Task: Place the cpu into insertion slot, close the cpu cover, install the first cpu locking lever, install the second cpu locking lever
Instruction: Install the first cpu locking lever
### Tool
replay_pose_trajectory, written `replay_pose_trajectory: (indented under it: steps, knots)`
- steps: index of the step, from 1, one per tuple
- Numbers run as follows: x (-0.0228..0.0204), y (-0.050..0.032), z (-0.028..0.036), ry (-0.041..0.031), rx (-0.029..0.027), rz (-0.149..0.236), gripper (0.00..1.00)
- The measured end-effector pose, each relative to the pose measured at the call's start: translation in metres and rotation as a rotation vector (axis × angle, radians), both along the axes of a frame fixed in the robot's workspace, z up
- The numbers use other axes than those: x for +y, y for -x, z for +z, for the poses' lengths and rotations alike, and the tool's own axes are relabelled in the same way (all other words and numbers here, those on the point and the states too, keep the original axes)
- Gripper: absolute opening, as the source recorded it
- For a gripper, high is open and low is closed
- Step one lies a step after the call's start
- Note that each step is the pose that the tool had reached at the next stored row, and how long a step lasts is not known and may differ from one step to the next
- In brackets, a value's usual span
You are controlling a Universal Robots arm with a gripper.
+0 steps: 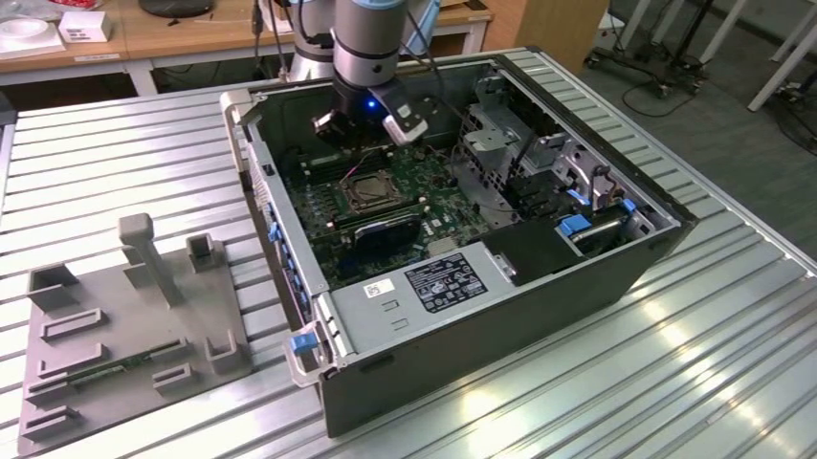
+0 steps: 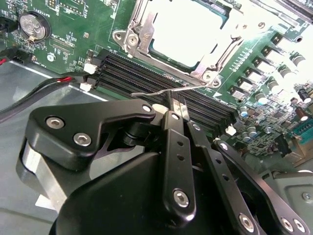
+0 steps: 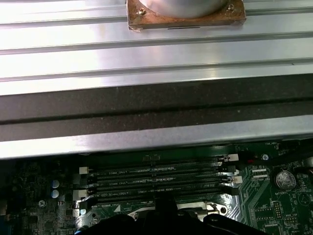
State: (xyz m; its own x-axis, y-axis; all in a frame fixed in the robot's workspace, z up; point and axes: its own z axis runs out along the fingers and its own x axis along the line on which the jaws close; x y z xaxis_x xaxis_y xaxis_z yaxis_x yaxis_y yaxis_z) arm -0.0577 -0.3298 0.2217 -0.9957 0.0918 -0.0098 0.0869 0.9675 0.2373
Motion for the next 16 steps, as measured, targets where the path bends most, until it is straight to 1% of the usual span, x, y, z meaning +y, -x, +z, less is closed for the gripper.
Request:
replay_pose_trajectory:
  steps: [8, 16]
  knots:
    - [0.0, -0.001, -0.0012, 0.0001, 0.0, 0.0, 0.11]
    - [0.0, -0.0037, -0.0062, 0.0002, 0.0001, 0.0, 0.11]
